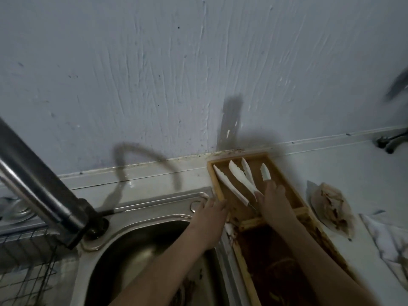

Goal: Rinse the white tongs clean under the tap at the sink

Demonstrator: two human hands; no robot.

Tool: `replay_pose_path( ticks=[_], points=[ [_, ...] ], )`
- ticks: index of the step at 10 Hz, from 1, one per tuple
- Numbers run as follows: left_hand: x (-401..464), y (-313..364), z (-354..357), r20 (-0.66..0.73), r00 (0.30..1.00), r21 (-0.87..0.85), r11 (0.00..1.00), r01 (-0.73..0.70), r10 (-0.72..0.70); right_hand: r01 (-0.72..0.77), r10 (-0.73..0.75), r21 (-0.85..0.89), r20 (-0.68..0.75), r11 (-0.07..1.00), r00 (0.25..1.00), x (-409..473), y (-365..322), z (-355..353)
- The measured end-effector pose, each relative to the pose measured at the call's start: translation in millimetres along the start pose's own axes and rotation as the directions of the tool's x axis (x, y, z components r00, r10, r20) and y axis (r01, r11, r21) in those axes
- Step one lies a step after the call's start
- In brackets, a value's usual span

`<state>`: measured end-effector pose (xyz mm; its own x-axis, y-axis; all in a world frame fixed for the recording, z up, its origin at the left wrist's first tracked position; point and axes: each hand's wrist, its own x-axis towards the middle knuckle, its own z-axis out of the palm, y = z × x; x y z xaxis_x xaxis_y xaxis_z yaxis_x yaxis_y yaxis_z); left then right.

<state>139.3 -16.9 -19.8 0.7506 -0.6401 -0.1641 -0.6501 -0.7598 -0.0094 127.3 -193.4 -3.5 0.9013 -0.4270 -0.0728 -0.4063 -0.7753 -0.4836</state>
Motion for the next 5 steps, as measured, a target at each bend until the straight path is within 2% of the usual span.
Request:
replay_pose_path(
  ticks=[2, 4, 5],
  points=[
    [3.5, -2.5, 3.0, 0.009, 1.000, -0.166, 0.986, 0.021, -0.020, 0.041, -0.039, 0.022, -0.067, 0.999, 0.997, 15.8, 2.8, 10.8],
    [3.0, -15.5, 6.7, 0.058, 0.998, -0.342, 0.940, -0.006, 0.027, 0.062, -0.068, -0.104, -0.060, 0.993, 0.996, 16.3, 1.3, 13.2],
    [-8.8, -14.5, -11.4, 0.101, 0.995, -0.442, 0.895, 0.056, -0.012, 0.072, -0.080, -0.221, -0.029, 0.973, 0.996, 12.7, 2.3, 13.1]
  ],
)
